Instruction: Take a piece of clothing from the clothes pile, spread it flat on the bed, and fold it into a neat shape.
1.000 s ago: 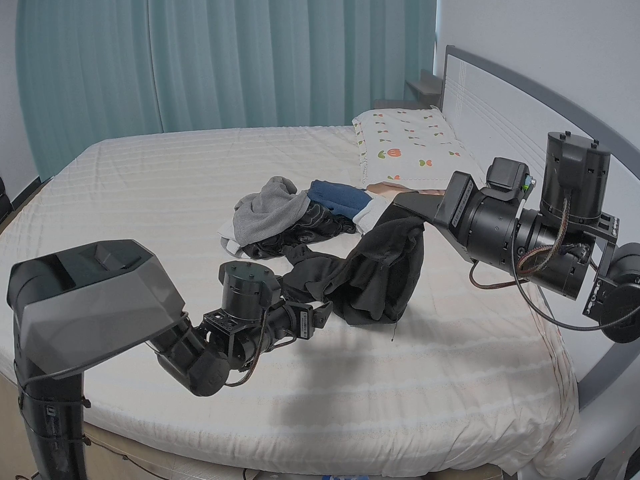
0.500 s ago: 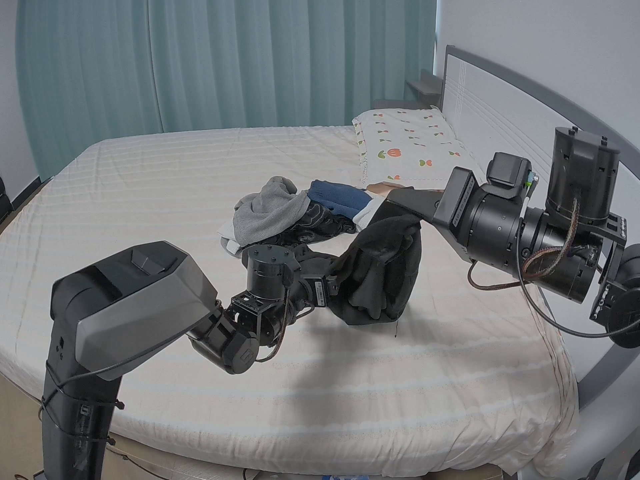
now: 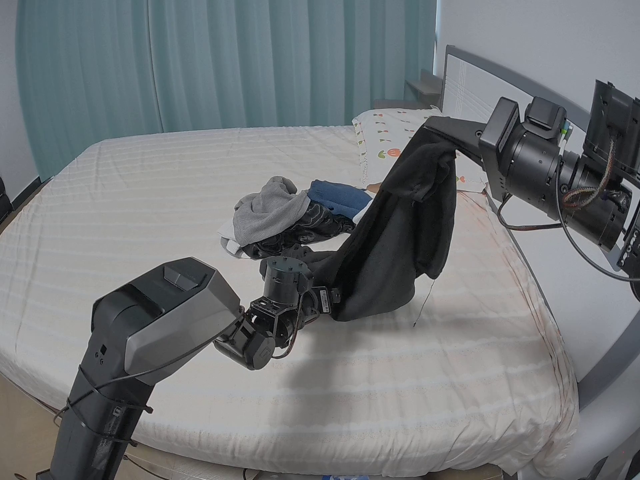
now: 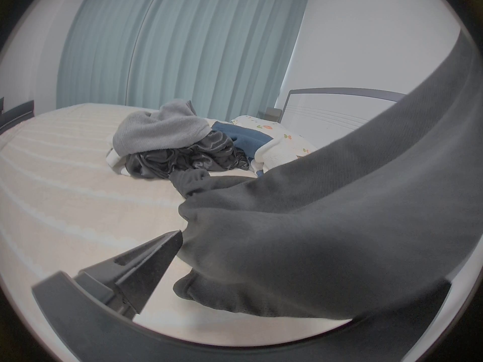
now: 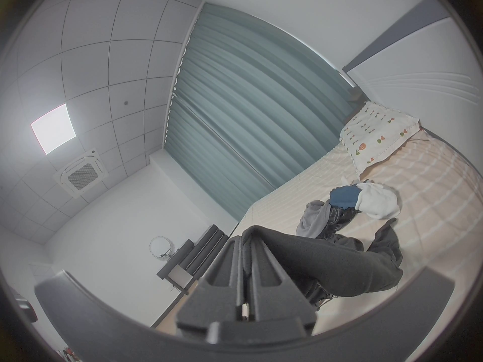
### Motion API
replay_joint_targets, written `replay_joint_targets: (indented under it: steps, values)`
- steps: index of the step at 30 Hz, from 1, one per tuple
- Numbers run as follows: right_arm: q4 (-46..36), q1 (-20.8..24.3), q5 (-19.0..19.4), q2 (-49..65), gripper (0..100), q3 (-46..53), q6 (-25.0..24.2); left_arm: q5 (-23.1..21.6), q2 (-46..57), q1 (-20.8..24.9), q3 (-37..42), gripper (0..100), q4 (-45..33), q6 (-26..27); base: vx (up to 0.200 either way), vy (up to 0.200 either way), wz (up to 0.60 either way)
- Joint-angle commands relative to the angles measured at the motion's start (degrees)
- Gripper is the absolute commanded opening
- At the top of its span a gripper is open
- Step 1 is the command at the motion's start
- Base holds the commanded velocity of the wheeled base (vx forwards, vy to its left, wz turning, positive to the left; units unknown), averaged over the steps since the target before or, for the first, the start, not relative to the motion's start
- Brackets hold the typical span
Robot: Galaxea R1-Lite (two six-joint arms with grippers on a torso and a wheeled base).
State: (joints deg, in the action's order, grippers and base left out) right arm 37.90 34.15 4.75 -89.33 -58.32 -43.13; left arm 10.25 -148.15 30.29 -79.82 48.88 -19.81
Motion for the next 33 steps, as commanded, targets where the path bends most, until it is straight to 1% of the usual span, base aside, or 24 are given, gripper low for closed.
replay_joint_targets:
  steps: [1,3,6,7,10,12,13,14,15,16,18,20,21,22,26,27,29,30,31,33]
  values:
    - [0.0,-1.8,0.4,0.2,0,-0.5,-0.2,0.7,-2.8,0.6,-3.1,100,-1.3,-1.6,0.000,0.000,0.00]
    - [0.0,-1.9,0.4,0.0,0,0.2,-0.3,1.7,-2.9,0.6,-3.4,100,-1.7,-2.0,0.000,0.000,0.00]
    - [0.0,-2.1,0.3,-0.5,0,0.4,-0.3,2.0,-2.8,0.4,-3.0,100,-1.6,-2.8,0.000,0.000,0.00]
    - [0.0,-2.3,0.3,-0.8,0,0.4,-0.3,2.0,-2.6,0.3,-2.6,0,-1.7,-3.3,0.000,0.000,0.00]
    - [-0.1,-3.5,0.3,-2.0,0,0.9,-0.1,2.0,-0.6,0.0,0.9,0,-1.6,-4.9,0.000,0.000,0.00]
    - [0.0,-4.1,0.3,-3.0,0,1.5,0.2,2.0,2.9,-0.1,5.0,0,-1.5,-5.2,0.000,0.000,0.00]
    - [0.0,-4.1,0.3,-3.0,0,1.5,0.2,2.0,2.9,-0.1,5.0,0,-1.5,-5.2,0.000,0.000,0.00]
    - [0.0,-5.0,0.3,-4.0,0,2.2,0.2,1.6,6.2,-0.1,9.4,0,-1.2,-5.9,0.000,0.000,0.00]
    - [0.0,-5.4,0.3,-4.5,0,2.4,0.2,1.3,8.2,-0.1,11.7,0,-1.2,-6.5,0.000,0.000,0.00]
    - [0.0,-5.4,0.3,-4.5,0,2.5,0.2,1.3,8.6,-0.1,12.1,0,-1.2,-6.6,0.000,0.000,0.00]
    - [0.0,-6.7,0.3,-6.6,0,2.9,0.0,0.9,14.4,-0.1,18.5,0,-1.6,-7.6,0.000,0.000,0.00]
    - [0.0,-7.3,0.3,-8.1,0,3.5,-0.3,0.4,18.7,-0.2,22.7,0,-1.5,-8.1,0.000,0.000,0.00]
    - [0.0,-7.3,0.3,-8.2,0,3.7,-0.3,0.2,19.4,-0.2,23.4,0,-1.5,-8.2,0.000,0.000,0.00]
    - [0.0,-7.4,0.3,-9.5,0,4.6,-0.4,-0.2,23.5,-0.2,27.2,0,-1.5,-9.5,0.000,0.000,0.00]
    - [0.9,-7.4,0.1,-11.0,0,9.2,-0.9,-0.8,30.1,0.6,35.0,0,-1.2,-16.3,0.000,0.000,0.00]
    - [2.6,-7.4,0.3,-11.7,0,11.5,-1.8,-1.2,31.8,0.6,36.4,0,-1.2,-18.6,0.000,0.000,0.00]
    - [6.1,-7.4,0.2,-13.3,0,13.8,-2.9,-1.2,33.8,0.3,36.8,0,-1.5,-20.7,0.000,0.000,0.00]
    - [6.1,-7.4,0.2,-13.3,0,13.8,-2.9,-1.2,33.8,0.3,36.8,0,-1.5,-20.7,0.000,0.000,0.00]
    - [10.8,-7.4,-0.4,-15.2,0,15.7,-3.7,-1.5,35.6,-0.2,36.8,0,-2.2,-22.2,0.000,0.000,0.00]
    - [14.9,-7.4,-0.4,-16.3,0,18.2,-3.7,-1.4,37.0,-0.6,36.5,0,-4.1,-22.2,0.000,0.000,0.00]
